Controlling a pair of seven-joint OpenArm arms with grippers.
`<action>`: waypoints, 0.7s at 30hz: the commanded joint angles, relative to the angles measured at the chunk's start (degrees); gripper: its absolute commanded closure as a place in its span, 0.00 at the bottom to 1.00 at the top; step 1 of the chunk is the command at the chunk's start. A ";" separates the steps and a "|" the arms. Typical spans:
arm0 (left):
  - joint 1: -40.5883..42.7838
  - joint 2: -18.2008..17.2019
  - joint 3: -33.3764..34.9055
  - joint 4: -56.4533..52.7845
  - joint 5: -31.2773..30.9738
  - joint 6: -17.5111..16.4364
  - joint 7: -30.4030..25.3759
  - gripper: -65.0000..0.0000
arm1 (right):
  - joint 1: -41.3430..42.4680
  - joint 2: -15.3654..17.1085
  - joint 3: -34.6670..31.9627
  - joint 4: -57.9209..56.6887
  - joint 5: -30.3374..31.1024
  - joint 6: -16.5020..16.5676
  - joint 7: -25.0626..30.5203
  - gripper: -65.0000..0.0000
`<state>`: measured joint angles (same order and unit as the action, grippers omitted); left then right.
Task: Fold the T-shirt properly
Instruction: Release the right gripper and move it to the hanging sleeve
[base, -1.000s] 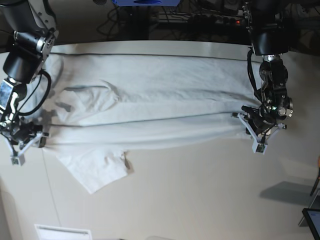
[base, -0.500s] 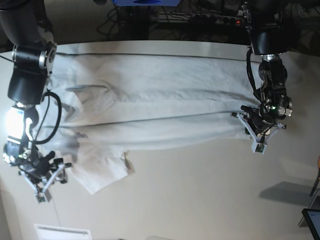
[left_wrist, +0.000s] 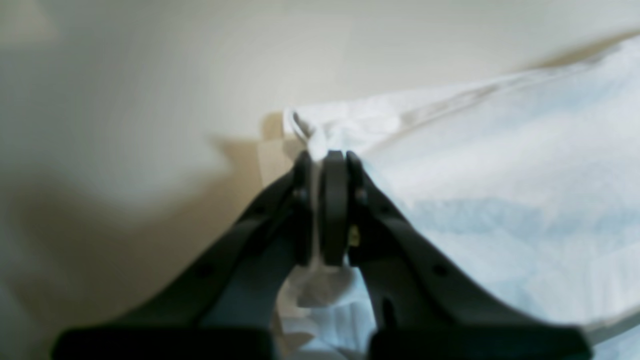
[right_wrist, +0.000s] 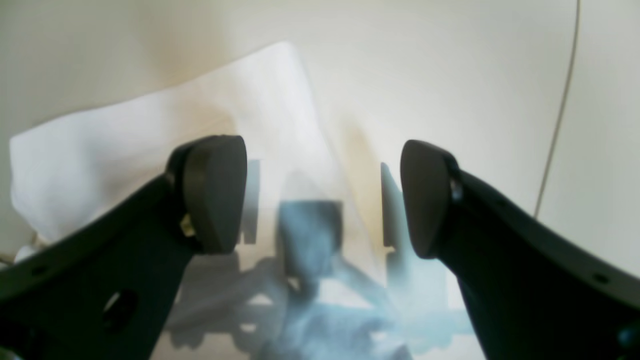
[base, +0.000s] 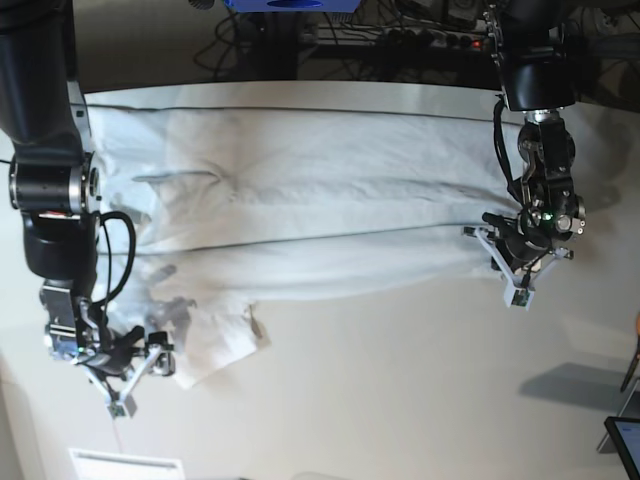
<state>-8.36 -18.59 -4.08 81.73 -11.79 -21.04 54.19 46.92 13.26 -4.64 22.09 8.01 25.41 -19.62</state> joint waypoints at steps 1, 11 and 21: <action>-1.00 -0.88 -0.28 1.04 0.32 0.42 -0.96 1.00 | 2.27 -0.11 -0.06 -0.24 0.56 -0.05 2.34 0.29; -1.18 -0.88 -0.28 1.12 0.32 0.42 -0.96 1.00 | 2.10 -3.19 -0.23 -7.98 0.56 -0.13 8.06 0.29; -1.00 -0.88 -0.28 1.12 0.32 0.42 -0.96 1.00 | 0.95 -3.98 -1.11 -8.15 0.47 -5.67 7.97 0.29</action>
<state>-8.36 -18.57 -4.08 81.73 -11.79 -21.04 54.19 46.30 8.82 -5.65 13.56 8.67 20.36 -10.76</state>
